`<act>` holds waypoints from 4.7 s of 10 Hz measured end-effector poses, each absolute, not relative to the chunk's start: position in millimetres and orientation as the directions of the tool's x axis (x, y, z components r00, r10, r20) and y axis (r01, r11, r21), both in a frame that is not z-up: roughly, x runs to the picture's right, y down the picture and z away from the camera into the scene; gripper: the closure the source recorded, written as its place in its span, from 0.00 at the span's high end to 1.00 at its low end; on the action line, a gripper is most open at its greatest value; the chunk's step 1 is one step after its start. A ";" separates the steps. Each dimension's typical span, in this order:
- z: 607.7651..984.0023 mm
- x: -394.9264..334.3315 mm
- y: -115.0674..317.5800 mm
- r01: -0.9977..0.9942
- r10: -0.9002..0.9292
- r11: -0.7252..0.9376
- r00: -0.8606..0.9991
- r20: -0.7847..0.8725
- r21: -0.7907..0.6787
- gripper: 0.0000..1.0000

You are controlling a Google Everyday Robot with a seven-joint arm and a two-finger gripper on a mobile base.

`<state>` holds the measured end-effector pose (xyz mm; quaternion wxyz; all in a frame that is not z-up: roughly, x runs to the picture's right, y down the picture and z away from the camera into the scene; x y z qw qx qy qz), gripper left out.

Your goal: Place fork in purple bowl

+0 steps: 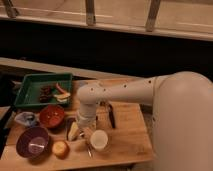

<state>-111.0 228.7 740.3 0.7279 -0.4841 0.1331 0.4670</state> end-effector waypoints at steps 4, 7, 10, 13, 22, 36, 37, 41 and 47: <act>747.4 -112.8 242.9 -0.835 0.475 0.152 0.531 -0.702 -0.529 0.80; 751.4 -116.7 250.6 -0.847 0.437 0.210 0.529 -0.728 -0.489 0.80; 756.7 -118.2 258.8 -0.853 0.423 0.212 0.520 -0.742 -0.477 0.80; 761.5 -119.5 262.2 -0.867 0.457 0.215 0.496 -0.738 -0.449 0.80; 784.4 -106.8 280.6 -0.892 0.434 0.237 0.452 -0.780 -0.385 0.80; 783.9 -108.4 284.0 -0.891 0.402 0.272 0.449 -0.798 -0.365 0.00; 783.4 -116.2 289.7 -0.887 0.397 0.306 0.450 -0.800 -0.347 0.00; 782.4 -118.3 286.8 -0.881 0.397 0.314 0.460 -0.794 -0.353 0.00; 760.4 -85.3 209.3 -0.901 0.536 0.310 0.430 -0.726 -0.305 0.00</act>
